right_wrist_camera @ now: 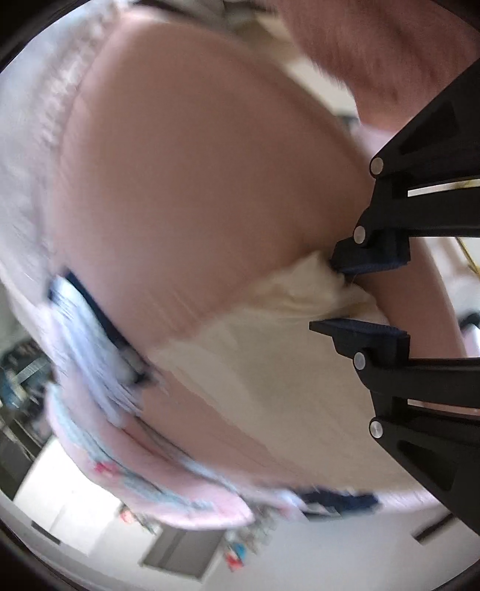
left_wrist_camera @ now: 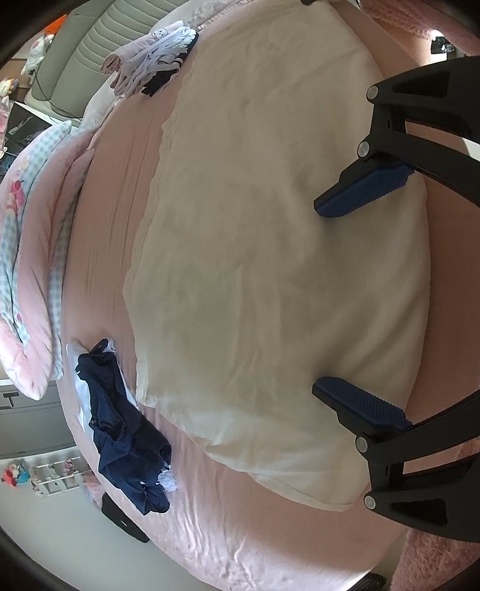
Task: Fold clothes
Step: 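Pinch the cream shirt edge with the right gripper and fold it over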
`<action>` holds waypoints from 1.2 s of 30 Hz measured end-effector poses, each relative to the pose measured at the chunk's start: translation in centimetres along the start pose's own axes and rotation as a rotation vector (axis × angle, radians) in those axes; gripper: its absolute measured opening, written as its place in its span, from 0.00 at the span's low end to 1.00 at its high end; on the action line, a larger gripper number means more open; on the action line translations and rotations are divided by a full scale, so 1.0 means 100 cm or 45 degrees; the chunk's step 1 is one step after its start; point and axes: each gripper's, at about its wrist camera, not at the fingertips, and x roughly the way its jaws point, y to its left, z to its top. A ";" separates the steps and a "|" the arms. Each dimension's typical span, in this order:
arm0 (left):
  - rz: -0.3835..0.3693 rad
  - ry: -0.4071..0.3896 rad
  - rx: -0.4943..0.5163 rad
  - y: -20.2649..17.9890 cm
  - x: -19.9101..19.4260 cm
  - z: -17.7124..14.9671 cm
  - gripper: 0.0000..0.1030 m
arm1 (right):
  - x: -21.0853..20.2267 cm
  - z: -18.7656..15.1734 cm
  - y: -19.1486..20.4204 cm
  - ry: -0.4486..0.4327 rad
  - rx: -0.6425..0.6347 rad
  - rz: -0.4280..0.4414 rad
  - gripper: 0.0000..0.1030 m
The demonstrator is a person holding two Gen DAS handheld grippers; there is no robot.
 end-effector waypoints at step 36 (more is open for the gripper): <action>-0.968 0.110 -0.093 -0.102 0.000 0.029 0.87 | 0.010 0.015 0.126 0.081 -0.418 0.566 0.44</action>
